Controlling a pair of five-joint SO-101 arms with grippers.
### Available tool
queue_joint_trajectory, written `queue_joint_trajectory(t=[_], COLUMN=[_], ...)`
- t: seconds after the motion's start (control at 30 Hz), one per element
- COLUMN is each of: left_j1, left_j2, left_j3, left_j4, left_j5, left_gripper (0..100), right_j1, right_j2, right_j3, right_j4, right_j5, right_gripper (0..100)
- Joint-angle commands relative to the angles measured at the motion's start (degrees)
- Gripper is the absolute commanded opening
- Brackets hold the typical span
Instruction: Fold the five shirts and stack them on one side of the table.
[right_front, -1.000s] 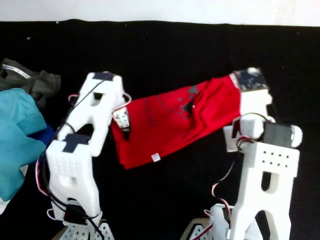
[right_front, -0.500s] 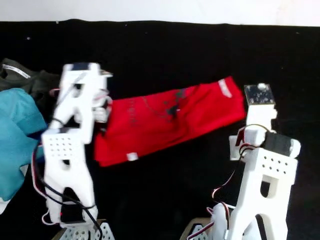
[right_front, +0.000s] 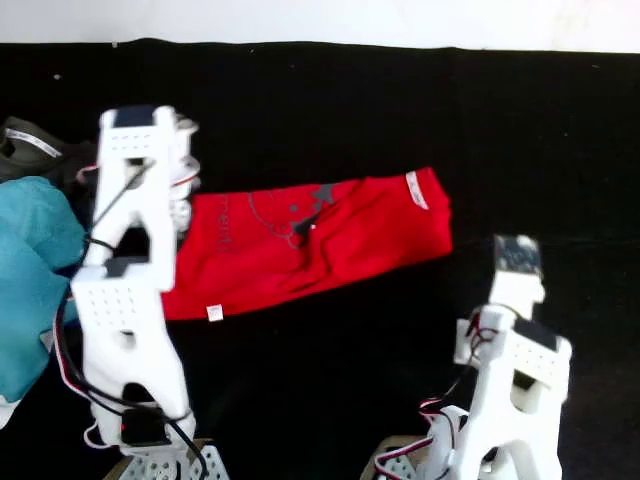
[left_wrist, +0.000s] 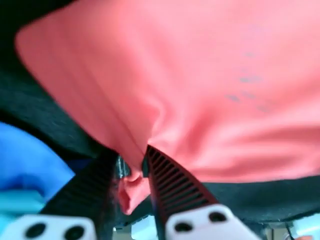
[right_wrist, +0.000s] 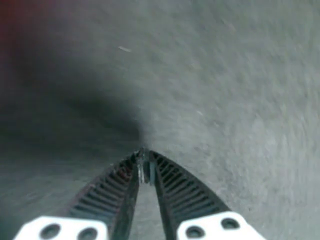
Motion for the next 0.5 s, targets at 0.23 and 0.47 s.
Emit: queue_joint_trajectory(t=[0.23, 0.47], left_j1=[32.2, 44.0], left_j2=[-25.0, -12.4], left_j3=[-3.7, -11.7], left_j4=[0.6, -15.7], left_j5=[7.6, 8.6], left_gripper=[1, 1], right_j1=[5.1, 5.0], right_j2=[-1.3, -1.3], right_j3=[10.9, 11.3], right_j4=[-13.4, -13.7], right_j5=[-0.4, -0.4], right_gripper=[0.6, 0.6])
